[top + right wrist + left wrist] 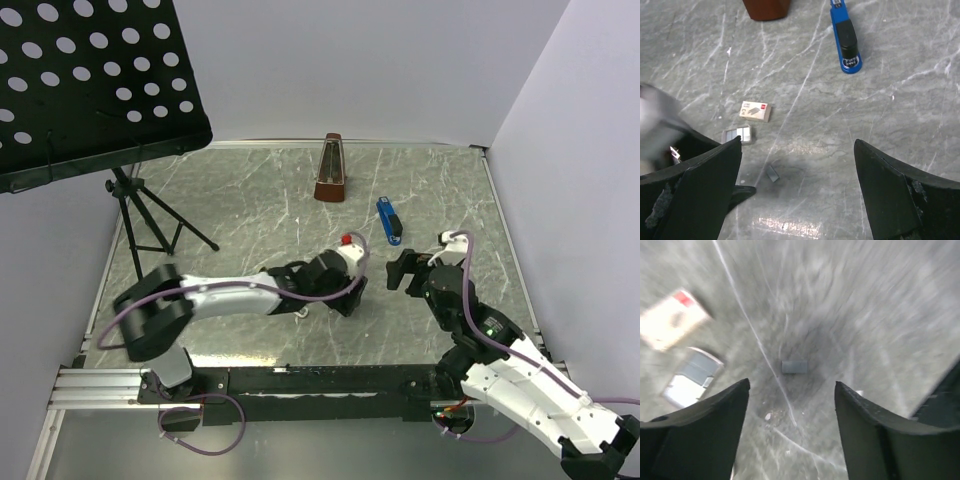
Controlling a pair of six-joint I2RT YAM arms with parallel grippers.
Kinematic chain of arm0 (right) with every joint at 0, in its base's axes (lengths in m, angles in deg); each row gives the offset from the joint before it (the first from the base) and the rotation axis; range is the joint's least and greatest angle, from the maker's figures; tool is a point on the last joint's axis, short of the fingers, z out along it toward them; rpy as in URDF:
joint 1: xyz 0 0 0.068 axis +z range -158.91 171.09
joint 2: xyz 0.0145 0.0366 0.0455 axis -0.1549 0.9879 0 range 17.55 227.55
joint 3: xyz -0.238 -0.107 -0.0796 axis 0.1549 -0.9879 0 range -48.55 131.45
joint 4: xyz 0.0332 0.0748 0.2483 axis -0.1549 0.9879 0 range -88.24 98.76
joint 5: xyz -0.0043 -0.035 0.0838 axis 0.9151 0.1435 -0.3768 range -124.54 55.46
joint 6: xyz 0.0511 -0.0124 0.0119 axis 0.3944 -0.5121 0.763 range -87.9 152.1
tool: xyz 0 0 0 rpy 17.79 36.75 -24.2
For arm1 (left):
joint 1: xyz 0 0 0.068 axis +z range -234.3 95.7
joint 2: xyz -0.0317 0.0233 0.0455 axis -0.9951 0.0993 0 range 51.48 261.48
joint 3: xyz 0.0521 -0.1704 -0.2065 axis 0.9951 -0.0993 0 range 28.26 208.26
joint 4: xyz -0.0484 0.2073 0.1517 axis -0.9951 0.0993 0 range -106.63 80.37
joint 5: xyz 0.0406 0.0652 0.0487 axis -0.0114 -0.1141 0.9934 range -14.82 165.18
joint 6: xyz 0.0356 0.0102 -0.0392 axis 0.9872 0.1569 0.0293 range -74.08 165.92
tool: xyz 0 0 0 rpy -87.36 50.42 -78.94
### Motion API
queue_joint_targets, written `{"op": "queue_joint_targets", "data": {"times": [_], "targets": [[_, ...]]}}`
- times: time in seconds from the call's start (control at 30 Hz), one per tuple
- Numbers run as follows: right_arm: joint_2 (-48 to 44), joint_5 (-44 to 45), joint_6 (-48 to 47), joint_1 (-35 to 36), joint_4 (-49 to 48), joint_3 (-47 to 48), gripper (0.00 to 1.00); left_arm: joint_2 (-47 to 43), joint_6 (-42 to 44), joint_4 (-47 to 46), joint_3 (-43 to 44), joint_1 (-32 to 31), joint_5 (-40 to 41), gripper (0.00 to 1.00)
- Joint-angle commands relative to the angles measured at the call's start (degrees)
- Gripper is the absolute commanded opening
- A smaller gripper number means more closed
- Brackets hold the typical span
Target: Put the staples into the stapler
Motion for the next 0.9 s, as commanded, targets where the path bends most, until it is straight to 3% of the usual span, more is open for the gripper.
{"op": "queue_joint_targets", "data": {"times": [0.0, 0.2, 0.5, 0.7, 0.87], "targets": [[1.4, -2.4, -2.6, -0.3, 2.0, 4.3, 1.00, -11.2, -2.8, -1.3, -1.3, 3.2, 3.2, 0.77], [10.2, -7.6, -3.9, -0.4, 4.6, 9.0, 1.00, -27.1, -5.7, 4.0, -4.8, 10.7, 4.7, 0.97], [27.3, -18.6, -7.8, -0.4, 8.3, 16.6, 1.00, -44.1, -11.3, 12.2, -13.1, 25.1, 4.5, 0.99], [41.2, -25.9, -12.7, -0.2, 13.3, 22.1, 0.86, -51.4, -8.5, 19.9, -13.6, 29.2, 4.8, 0.99], [50.6, -29.5, -16.0, 1.0, 14.9, 24.8, 0.75, -56.8, -1.9, 20.8, -12.9, 29.8, 13.0, 0.99]]}}
